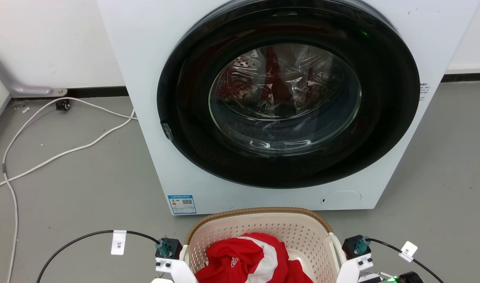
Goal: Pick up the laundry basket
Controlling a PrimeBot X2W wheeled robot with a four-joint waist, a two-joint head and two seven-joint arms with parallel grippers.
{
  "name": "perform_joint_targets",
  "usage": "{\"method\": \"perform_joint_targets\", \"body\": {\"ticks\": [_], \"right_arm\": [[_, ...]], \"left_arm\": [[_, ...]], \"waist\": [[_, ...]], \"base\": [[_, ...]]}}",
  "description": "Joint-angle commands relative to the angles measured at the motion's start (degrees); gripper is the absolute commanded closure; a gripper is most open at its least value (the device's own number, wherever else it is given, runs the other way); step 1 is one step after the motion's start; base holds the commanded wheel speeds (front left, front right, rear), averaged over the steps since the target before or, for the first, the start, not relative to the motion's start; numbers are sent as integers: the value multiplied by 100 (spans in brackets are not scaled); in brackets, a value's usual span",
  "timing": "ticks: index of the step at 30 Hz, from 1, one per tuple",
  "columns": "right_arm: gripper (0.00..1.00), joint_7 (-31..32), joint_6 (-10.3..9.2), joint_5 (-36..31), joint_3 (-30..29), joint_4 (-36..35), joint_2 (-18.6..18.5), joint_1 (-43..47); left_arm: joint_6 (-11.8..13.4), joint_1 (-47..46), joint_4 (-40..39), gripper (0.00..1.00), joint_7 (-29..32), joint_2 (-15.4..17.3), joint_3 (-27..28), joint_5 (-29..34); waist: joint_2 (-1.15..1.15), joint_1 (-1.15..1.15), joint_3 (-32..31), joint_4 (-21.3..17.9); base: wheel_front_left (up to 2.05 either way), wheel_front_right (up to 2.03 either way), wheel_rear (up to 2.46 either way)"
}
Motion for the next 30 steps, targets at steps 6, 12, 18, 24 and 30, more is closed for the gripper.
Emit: {"method": "perform_joint_targets", "body": {"ticks": [6,12,18,24,30], "right_arm": [[100,-7,24,94,160,-38,41,41],[100,0,24,165,241,-38,32,59],[100,-6,24,221,302,-38,22,54],[100,8,23,277,346,-38,-2,65],[100,-2,22,321,377,-37,-14,63]], "left_arm": [[-104,-72,-52,100,-90,-86,-117,-95],[-104,-60,-35,100,-86,-82,-190,-184],[-104,-89,-21,100,-93,-76,-255,-249],[-104,-88,-4,100,-102,-82,-313,-337],[-104,-95,8,100,-125,-84,-364,-391]], "waist": [[-1,0,-23,-3],[-1,0,-37,-24],[-1,0,-28,-43],[-1,0,-34,-40],[-1,0,-44,-34]], "base": [[0,0,0],[0,0,0],[0,0,0],[0,0,0],[0,0,0]]}}
